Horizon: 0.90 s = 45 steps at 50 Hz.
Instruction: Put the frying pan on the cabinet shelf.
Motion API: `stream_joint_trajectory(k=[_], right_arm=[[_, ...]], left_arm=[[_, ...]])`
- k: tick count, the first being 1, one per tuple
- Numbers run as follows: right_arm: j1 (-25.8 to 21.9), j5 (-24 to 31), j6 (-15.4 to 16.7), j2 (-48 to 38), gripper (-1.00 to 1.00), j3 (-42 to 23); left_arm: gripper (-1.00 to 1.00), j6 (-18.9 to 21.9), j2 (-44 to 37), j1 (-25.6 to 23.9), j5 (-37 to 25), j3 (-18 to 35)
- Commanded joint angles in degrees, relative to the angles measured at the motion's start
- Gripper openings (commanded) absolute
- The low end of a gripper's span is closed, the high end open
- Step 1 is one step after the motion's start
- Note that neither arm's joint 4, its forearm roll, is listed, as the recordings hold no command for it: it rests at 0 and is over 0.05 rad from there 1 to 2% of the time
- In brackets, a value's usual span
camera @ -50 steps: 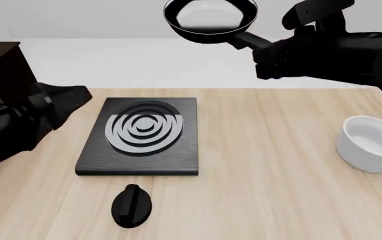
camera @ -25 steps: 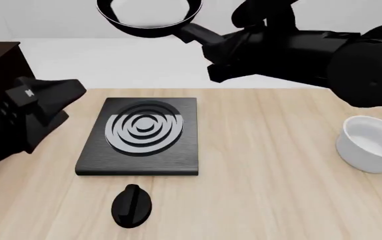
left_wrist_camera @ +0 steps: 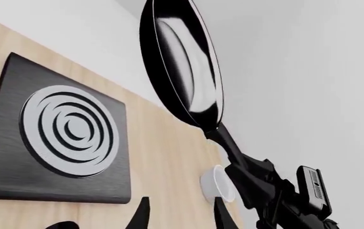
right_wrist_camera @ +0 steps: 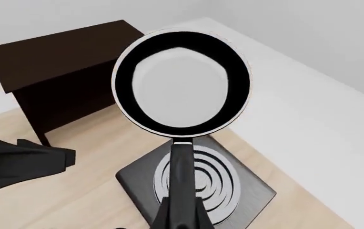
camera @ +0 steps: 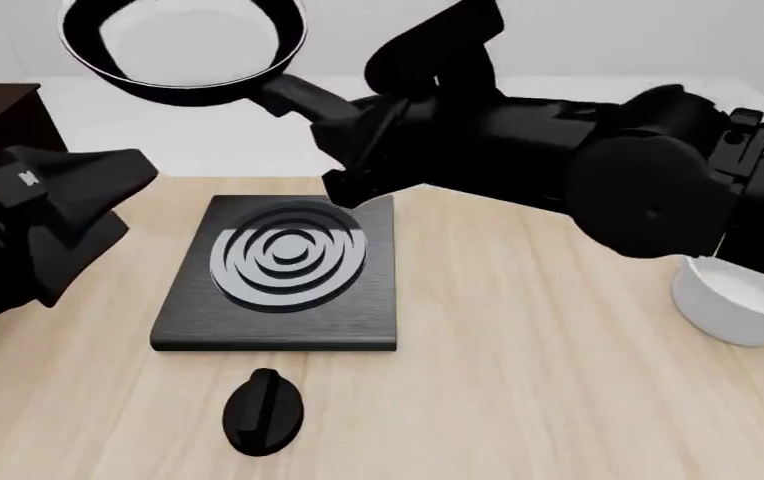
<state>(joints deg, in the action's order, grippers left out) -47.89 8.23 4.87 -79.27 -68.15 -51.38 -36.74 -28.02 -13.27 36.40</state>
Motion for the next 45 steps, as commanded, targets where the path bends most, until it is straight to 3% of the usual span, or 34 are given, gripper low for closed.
stream_joint_trajectory(k=[1, 13, 45], right_arm=[[-2.28, -3.28, -1.06, -0.90, -1.00, -1.50], [-4.02, -6.84, -2.59, -3.03, -1.00, -2.30], [-7.40, -8.35, -3.93, -3.85, -1.00, -0.17]], left_arm=[[1.00, -0.42, 0.37, -0.27, 0.37, -0.27], [1.00, -0.45, 0.51, -0.38, 0.47, -0.48], [1.00, -0.14, 0.77, -0.60, 0.12, 0.60]])
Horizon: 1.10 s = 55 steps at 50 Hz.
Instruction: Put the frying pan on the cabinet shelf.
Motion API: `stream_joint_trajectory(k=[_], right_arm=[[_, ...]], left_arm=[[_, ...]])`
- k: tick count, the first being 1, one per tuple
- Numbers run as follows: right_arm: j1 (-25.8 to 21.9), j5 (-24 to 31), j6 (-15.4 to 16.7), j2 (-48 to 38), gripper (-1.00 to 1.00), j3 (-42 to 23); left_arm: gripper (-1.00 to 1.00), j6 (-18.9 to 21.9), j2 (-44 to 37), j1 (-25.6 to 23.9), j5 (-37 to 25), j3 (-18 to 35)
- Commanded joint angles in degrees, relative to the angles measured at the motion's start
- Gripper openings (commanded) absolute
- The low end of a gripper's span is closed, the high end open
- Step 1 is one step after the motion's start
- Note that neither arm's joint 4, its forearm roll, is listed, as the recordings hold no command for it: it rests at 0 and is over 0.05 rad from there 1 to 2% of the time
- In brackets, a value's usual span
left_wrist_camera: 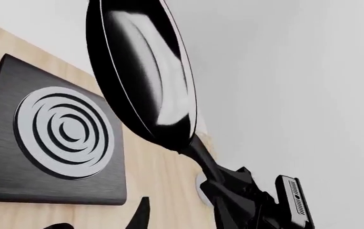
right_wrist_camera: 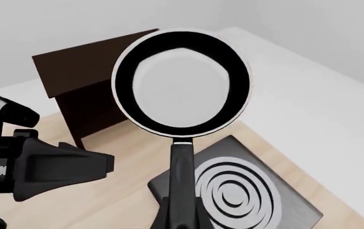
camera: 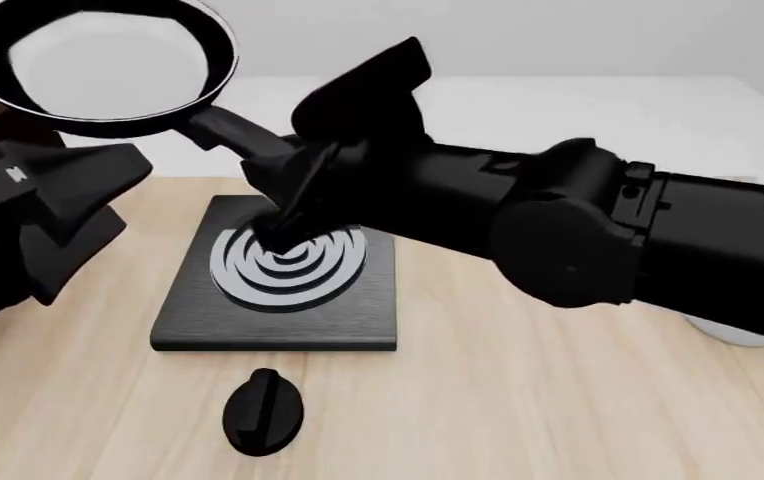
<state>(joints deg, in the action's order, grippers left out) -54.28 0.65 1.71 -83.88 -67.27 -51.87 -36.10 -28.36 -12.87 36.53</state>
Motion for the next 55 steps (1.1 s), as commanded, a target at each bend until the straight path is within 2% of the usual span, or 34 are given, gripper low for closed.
stream_joint_trajectory(k=[1, 23, 26, 33, 35, 36, 55], right_arm=[[-1.08, -0.78, -0.65, 0.75, -1.00, -1.09], [-2.93, -1.10, 0.02, 0.45, -1.00, -1.40], [-3.42, -1.40, -1.15, 0.63, -1.00, -0.90], [-3.55, -1.76, -0.39, 0.84, -1.00, -1.04], [-4.56, -1.62, -0.96, 0.82, -1.00, -1.27], [-5.91, -1.14, 0.14, 0.50, -1.00, -1.66], [-5.82, -1.65, 0.20, 1.25, -1.00, -0.51]], left_arm=[[1.00, 0.54, 0.19, -0.47, -0.36, 0.42], [1.00, 0.33, -0.24, -1.56, 0.07, -0.29], [1.00, 0.32, -0.29, -1.81, 0.27, -0.47], [1.00, 0.34, -0.36, -1.45, 0.46, -0.61], [1.00, 0.52, -0.39, -1.30, 0.45, -0.60], [1.00, 0.48, -0.43, -1.21, 0.51, -0.64], [1.00, 1.07, -0.77, -0.80, 0.47, -0.41]])
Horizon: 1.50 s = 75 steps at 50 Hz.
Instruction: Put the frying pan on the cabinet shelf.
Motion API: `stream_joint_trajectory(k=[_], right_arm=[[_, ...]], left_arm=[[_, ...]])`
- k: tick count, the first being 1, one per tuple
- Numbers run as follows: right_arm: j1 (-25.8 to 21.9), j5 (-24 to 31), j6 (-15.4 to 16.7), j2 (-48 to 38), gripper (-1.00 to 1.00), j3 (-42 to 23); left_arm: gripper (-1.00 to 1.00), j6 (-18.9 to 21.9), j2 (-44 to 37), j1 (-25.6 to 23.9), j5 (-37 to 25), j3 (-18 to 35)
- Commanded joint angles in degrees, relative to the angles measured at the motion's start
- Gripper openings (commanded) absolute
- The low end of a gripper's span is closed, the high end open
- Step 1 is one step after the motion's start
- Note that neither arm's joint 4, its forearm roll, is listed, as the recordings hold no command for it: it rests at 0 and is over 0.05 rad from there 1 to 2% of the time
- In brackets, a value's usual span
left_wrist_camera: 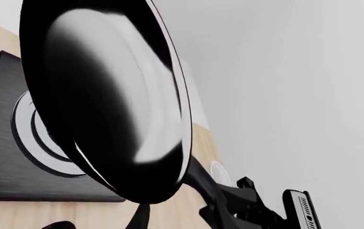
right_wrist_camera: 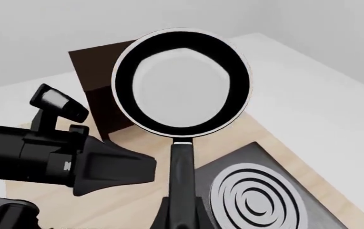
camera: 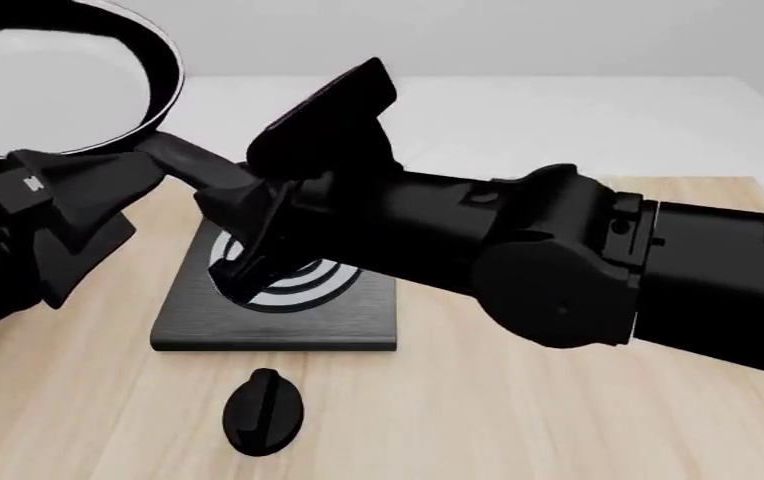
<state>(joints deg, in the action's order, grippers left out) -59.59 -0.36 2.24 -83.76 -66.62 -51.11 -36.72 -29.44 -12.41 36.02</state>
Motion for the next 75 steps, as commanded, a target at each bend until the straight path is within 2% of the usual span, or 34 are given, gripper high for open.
stream_joint_trajectory(k=[1, 35, 58, 64, 75], right_arm=[[-0.57, -0.69, -0.36, 1.15, -1.00, -1.04], [-1.94, -1.99, -0.87, 1.85, -1.00, 1.73], [-3.23, -2.48, -2.60, 2.51, -1.00, 2.49], [-3.74, -2.80, -3.05, 3.11, -1.00, 3.08], [-4.29, -3.35, -3.05, 3.76, -1.00, 4.01]], left_arm=[[1.00, 0.19, -0.16, 0.28, 0.21, -0.08], [1.00, -0.09, -0.34, -0.23, 0.99, -0.89], [1.00, -0.02, -0.18, 0.01, 0.88, -0.85], [1.00, 1.43, -1.02, 0.74, 1.05, -0.77], [1.00, 0.64, -2.16, 0.32, 3.29, -2.98]])
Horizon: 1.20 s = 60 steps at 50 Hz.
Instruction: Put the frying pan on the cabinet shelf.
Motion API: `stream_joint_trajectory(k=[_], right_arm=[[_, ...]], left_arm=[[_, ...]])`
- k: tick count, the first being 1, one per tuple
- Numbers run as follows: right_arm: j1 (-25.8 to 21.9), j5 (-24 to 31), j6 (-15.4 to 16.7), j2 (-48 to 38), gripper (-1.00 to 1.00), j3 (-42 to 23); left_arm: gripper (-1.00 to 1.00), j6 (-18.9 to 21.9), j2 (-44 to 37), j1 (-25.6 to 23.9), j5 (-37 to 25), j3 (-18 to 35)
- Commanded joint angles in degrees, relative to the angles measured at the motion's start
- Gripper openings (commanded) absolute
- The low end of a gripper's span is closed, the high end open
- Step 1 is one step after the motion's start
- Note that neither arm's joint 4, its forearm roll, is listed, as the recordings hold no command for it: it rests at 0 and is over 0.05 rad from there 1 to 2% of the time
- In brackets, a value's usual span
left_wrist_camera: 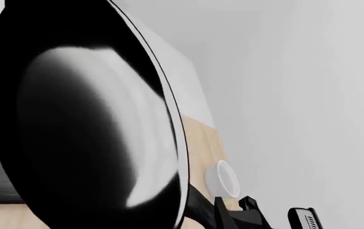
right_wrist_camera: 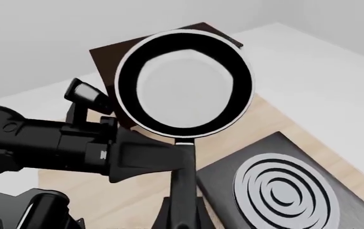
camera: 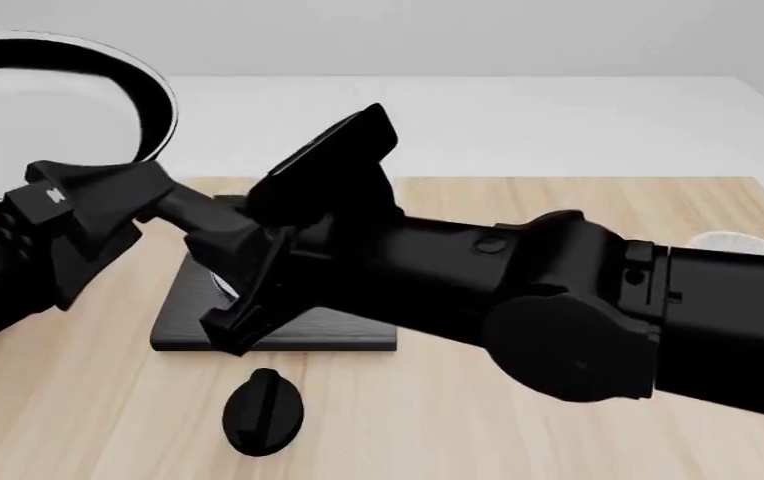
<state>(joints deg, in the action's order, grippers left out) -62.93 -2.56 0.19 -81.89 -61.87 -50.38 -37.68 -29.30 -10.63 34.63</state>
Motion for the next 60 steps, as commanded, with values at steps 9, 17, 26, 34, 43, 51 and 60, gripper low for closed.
stream_joint_trajectory(k=[9, 17, 26, 34, 43, 51, 60], right_arm=[[-1.21, -1.71, -0.88, 2.26, -1.00, -0.03], [-1.33, -2.02, -0.67, 2.59, -1.00, 0.55], [-1.17, -2.31, -0.75, 2.89, -1.00, 0.97], [-1.19, -2.24, -0.87, 3.00, -1.00, 0.90], [-0.59, -2.10, -1.05, 3.44, -1.00, 0.62], [0.47, -1.62, -0.91, 3.47, 1.00, 0.16], [1.04, -1.38, 0.03, 3.38, 1.00, -0.16]], left_arm=[[1.00, -0.67, -1.94, 0.54, 2.54, -2.67], [-1.00, -1.12, -2.08, 1.24, 3.22, -3.47], [-1.00, -1.02, -1.56, 1.37, 2.17, -2.68], [-1.00, -1.64, -1.41, 2.23, 3.82, -3.64], [-1.00, -2.00, -0.68, 2.98, 3.40, -3.01], [-1.00, -1.93, -0.70, 3.00, 4.35, -3.68], [-1.00, -1.75, -0.96, 2.98, 4.84, -3.96]])
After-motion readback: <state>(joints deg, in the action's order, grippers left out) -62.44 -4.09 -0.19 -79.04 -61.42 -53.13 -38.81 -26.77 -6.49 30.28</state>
